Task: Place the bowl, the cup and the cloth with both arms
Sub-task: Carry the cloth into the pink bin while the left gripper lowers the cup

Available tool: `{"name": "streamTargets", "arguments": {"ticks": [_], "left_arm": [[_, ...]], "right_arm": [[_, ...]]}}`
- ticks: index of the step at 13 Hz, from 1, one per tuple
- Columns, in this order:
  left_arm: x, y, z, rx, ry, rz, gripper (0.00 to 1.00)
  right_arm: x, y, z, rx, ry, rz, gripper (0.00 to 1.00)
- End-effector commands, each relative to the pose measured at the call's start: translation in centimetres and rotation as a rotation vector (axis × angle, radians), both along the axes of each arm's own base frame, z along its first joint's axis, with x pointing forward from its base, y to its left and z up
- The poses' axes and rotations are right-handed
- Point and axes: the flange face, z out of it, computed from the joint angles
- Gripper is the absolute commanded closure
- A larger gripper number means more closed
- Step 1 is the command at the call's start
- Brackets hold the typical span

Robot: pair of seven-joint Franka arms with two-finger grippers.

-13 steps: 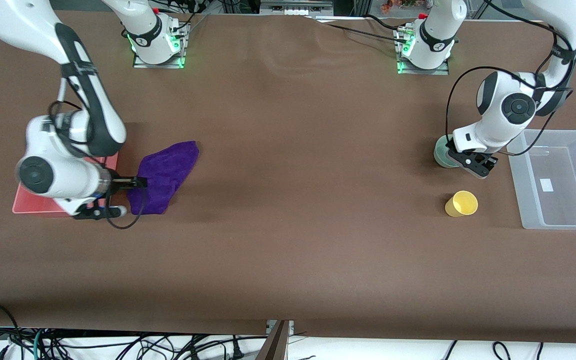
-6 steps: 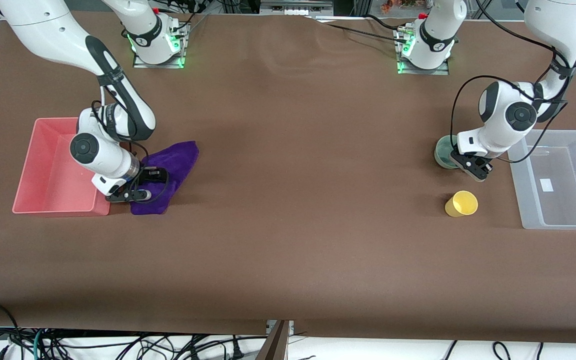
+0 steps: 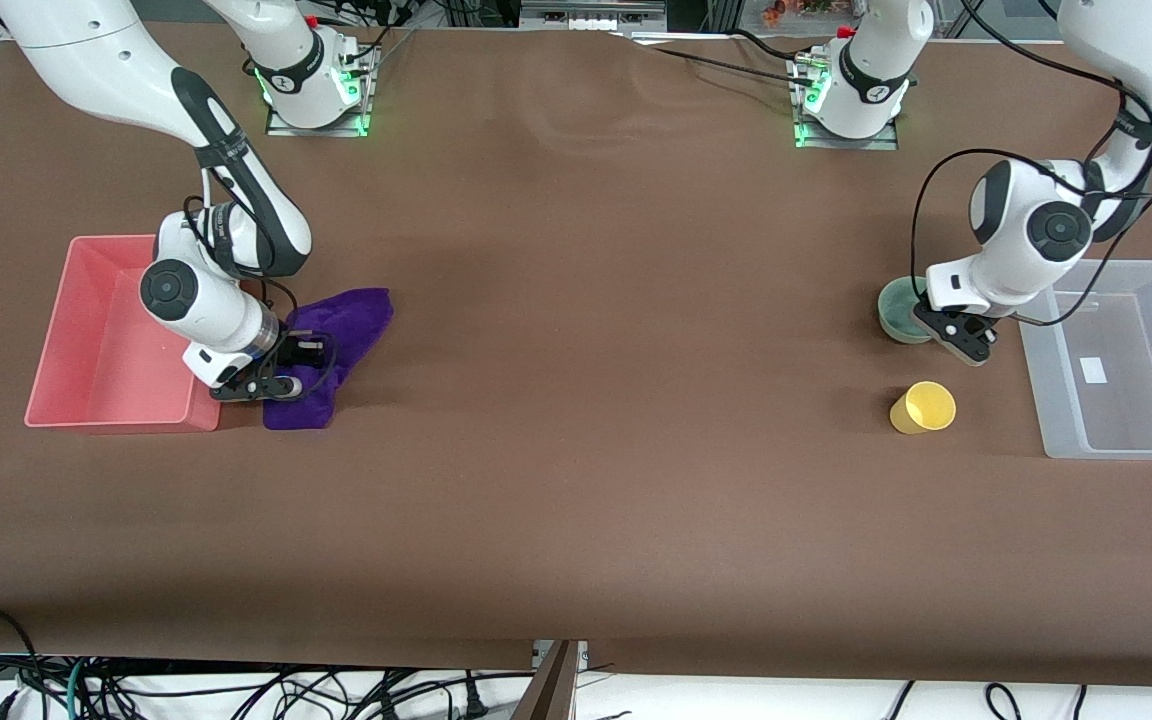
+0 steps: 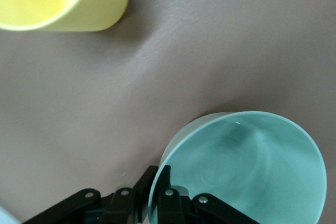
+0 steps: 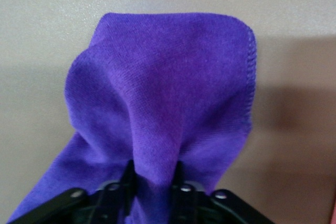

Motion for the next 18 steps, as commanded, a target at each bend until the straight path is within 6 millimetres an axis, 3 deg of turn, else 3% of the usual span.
{"name": "streamTargets", "arguments": {"ticks": [1,3,4,6,8,9,11,13,14,16,18], "left_arm": [[2.5,1.3,6.5,0.015,0.058,0.079,1.0],[5.9,2.9,11.4,0.005,0.172,0.135,1.0],[7.3,4.5,13.5,-0.007,0.211,0.13,1.0],[9.9,9.6,16.7,-0.016,0.222,0.112,1.0],[11.3,16.8,16.7,-0.043,0.203,0.069,1.0],[11.3,20.1,15.5,-0.06,0.201,0.07,1.0],[10.6,27.6,12.0,-0.093,0.186,0.157,1.0],[10.5,31.4,8.0,-0.101,0.147,0.199,1.0],[10.4,32.5,6.3,-0.124,0.107,0.227,1.0],[10.3,32.8,1.9,-0.187,0.073,0.242,1.0],[9.7,33.6,-0.2,-0.216,0.055,0.244,1.0]], "right_arm": [[-0.4,0.0,0.6,-0.007,0.014,0.009,1.0],[0.4,-0.3,3.3,-0.018,0.02,0.012,1.0],[1.1,-0.6,5.6,-0.029,0.038,0.02,1.0],[2.9,-1.6,12.0,-0.059,0.125,0.028,1.0],[5.2,-4.0,19.4,-0.063,0.228,0.072,1.0],[5.9,-5.7,22.1,-0.056,0.252,0.097,1.0],[5.9,-9.8,25.3,-0.043,0.279,0.148,1.0],[5.6,-13.8,27.6,-0.032,0.299,0.195,1.0],[5.3,-15.9,27.8,-0.028,0.303,0.214,1.0],[4.8,-18.9,27.8,-0.03,0.31,0.246,1.0],[4.4,-20.5,25.8,-0.021,0.342,0.238,1.0]]}}
